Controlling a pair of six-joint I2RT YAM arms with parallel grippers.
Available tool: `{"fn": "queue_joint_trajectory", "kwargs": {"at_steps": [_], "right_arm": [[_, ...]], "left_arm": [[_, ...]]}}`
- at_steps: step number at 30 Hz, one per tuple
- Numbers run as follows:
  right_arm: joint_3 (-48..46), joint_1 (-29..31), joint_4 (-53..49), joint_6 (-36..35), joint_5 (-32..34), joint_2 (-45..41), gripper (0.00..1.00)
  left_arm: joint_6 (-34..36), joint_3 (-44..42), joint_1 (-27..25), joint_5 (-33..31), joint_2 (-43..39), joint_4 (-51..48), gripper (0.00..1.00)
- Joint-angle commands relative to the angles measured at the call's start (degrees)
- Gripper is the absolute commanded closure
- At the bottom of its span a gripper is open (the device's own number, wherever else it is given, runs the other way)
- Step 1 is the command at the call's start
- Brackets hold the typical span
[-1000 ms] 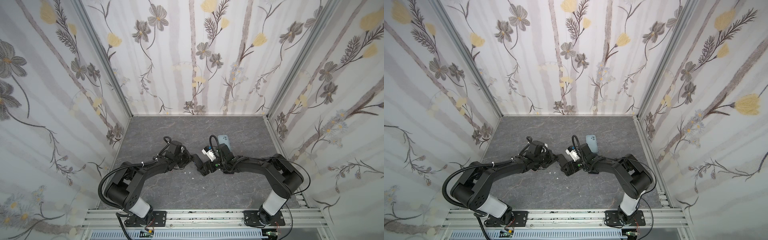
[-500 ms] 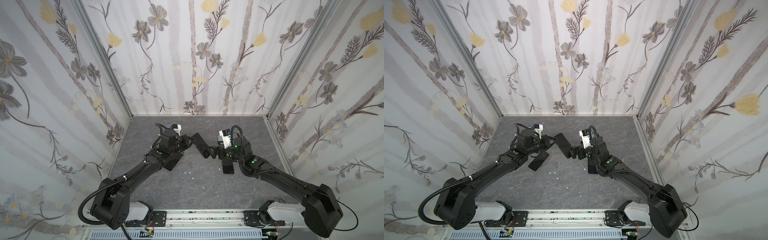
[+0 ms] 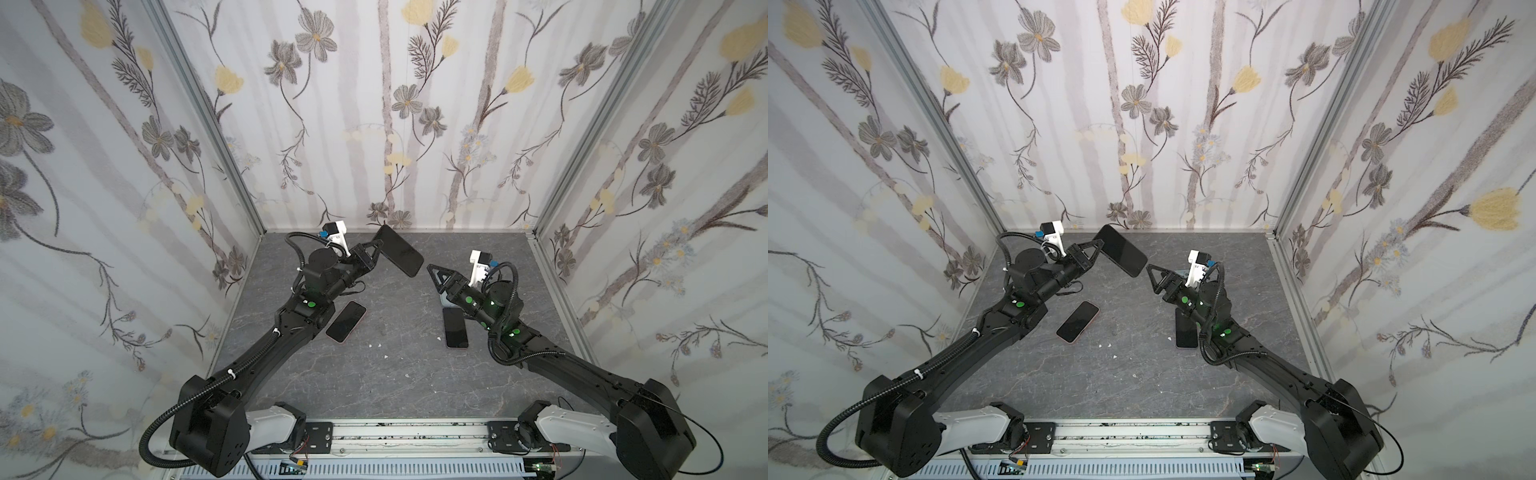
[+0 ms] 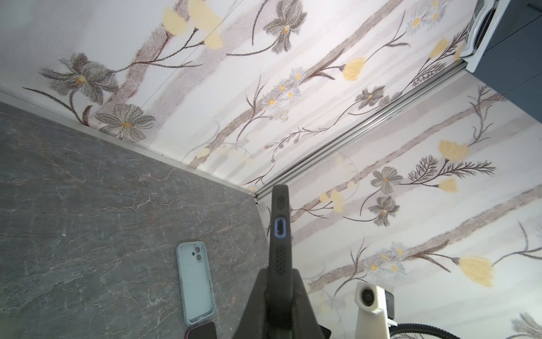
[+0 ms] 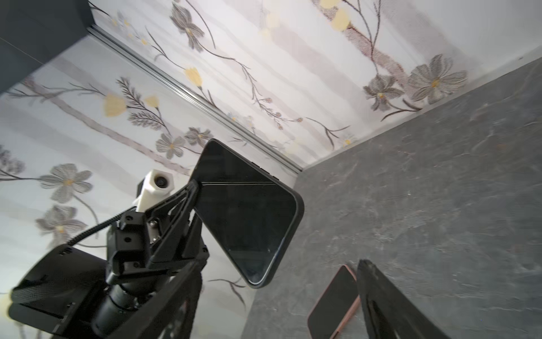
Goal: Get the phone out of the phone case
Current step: 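Hold the black phone up with the left gripper while the right gripper approaches it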
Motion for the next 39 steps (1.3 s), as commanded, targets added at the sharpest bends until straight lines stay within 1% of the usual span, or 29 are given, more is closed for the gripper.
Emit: {"fn": "queue_joint_trajectory", "kwargs": {"at_steps": [1, 3, 6, 9, 12, 13, 16, 22, 30, 34, 35, 36, 37, 38, 39], "right_arm": [[-0.09, -0.02, 20.45, 13.08, -5.0, 3.49, 0.18], [0.47, 0.03, 24.76, 16.05, -5.7, 5.79, 0.19], [2.5, 0.22, 27.2, 18.61, -7.5, 8.85, 0.2], [3.56, 0.51, 33.63, 21.2, -8.75, 11.79, 0.24], [3.96, 0.7, 41.26, 23.98, -9.47, 13.6, 0.32], [4.25, 0.77, 43.45, 25.01, -9.7, 15.94, 0.35], [4.73, 1.09, 47.37, 27.22, -10.02, 17.75, 0.42], [5.0, 1.3, 48.33, 28.01, -9.76, 18.86, 0.56], [4.91, 1.3, 45.95, 26.88, -9.58, 18.66, 0.77], [3.64, 0.92, 45.03, 24.85, -8.3, 17.73, 0.94], [3.24, 0.69, 45.33, 24.39, -8.13, 17.47, 0.96], [2.84, 0.15, 45.55, 24.02, -7.95, 17.13, 0.99], [2.17, -0.33, 45.32, 23.48, -7.65, 16.51, 1.0], [1.72, -0.87, 44.74, 22.77, -7.55, 15.85, 1.0], [1.11, -1.63, 43.53, 21.53, -7.51, 14.95, 1.0]], "left_arm": [[-4.19, -0.3, -0.73, -1.33, -1.38, 11.89, 1.0], [-5.23, -0.68, -1.13, -1.56, -1.72, 13.17, 1.0], [-6.77, -1.31, -1.66, -1.67, -1.77, 15.17, 1.0], [-7.77, -1.64, -2.11, -1.56, -1.5, 16.42, 1.0], [-8.09, -1.93, -2.46, -1.74, -1.17, 17.24, 1.0], [-8.37, -2.18, -2.5, -1.95, -1.15, 17.5, 1.0], [-8.87, -2.25, -2.55, -2.18, -0.81, 18.02, 1.0], [-9.11, -2.11, -2.7, -2.11, -0.27, 18.6, 1.0], [-8.79, -2.62, -2.73, -2.18, -0.28, 18.78, 1.0], [-8.1, -2.68, -2.71, -1.98, -0.46, 18.78, 1.0], [-7.69, -2.65, -2.73, -1.64, -0.51, 18.78, 1.0], [-6.91, -2.51, -2.73, -1.28, -0.6, 18.69, 0.94], [-6.02, -2.54, -2.73, -1.13, -0.9, 18.68, 0.86], [-5.09, -2.72, -2.79, -1.12, -1.26, 18.53, 0.76], [-3.65, -2.91, -2.72, -1.21, -1.69, 18.47, 0.64]]}}
